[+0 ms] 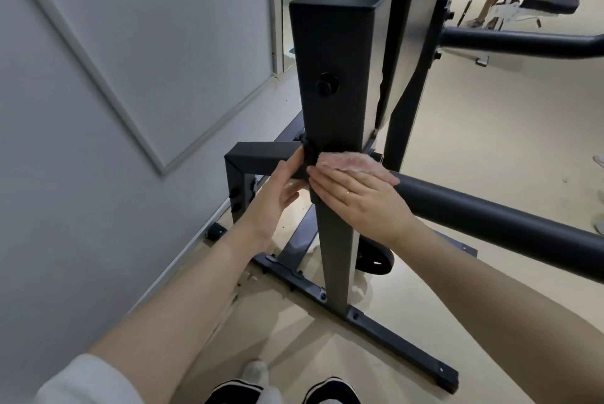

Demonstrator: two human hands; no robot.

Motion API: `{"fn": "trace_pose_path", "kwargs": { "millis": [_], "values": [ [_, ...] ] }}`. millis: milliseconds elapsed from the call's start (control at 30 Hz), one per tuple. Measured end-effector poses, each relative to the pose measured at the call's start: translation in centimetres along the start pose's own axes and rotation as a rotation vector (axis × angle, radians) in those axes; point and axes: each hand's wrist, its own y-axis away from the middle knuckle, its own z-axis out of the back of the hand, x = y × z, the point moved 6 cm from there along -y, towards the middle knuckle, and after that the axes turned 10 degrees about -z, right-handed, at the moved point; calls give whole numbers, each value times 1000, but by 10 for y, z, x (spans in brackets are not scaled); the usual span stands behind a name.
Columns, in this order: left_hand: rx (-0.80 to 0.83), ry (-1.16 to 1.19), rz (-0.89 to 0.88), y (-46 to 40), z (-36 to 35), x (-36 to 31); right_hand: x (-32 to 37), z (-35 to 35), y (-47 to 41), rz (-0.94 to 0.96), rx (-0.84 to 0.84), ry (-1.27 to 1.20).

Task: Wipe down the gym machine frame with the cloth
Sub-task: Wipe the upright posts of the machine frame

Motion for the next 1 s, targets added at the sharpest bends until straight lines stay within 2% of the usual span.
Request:
{"fn": "trace_pose_path", "kwargs": {
  "millis": [100,167,200,300,333,367,433,467,500,533,567,600,633,700,733,767,800,833,867,933,1000],
  "values": [
    [39,-25,-16,0,2,-1,11,-39,10,-44,310,21],
    [65,-40,-29,-2,5,-1,21,-43,17,10,357,-7],
    [77,-38,-31,-3,6,-1,22,-39,17,43,339,11],
    [101,-44,-32,-5,9,0,12,-10,-2,22,-59,11],
    [113,-49,-26,-5,9,0,8,-11,-5,-1,-87,65],
    [128,-55,-19,-5,10,-1,2,-19,-3,-88,-16,33],
    [157,-60,-22,-6,11,-2,-6,-42,12,-404,184,-371],
    [173,-50,-32,-6,12,-4,-1,-49,19,-437,205,-424],
    [189,-42,-37,-6,11,-5,19,-43,14,-357,191,-604],
    [201,-31,-39,-5,11,-6,30,-31,16,-261,19,-823],
    [204,-17,-34,-6,12,-8,34,-25,15,-172,-74,-1242],
    [199,11,-19,-8,13,-7,41,-17,13,-38,-14,-1531],
    [187,24,1,-9,15,-3,37,-20,16,-220,-29,-1545],
    [142,-61,25,-10,21,6,50,-49,14,-547,254,-1301],
    [121,-141,-23,-8,25,8,48,-51,25,-664,156,-963],
    [107,-232,-95,-5,28,8,47,-51,35,-827,193,-923],
    [99,-287,-160,-1,30,9,48,-45,37,-990,326,-923],
    [114,-287,-188,3,32,11,49,-35,35,-974,326,-791],
    [157,-230,-175,7,32,16,51,-12,33,-905,208,-708],
    [330,-76,-101,16,27,25,53,13,34,-920,49,-907],
    [517,-64,-42,26,20,31,53,33,31,-955,-19,-1080]
  ]
}}
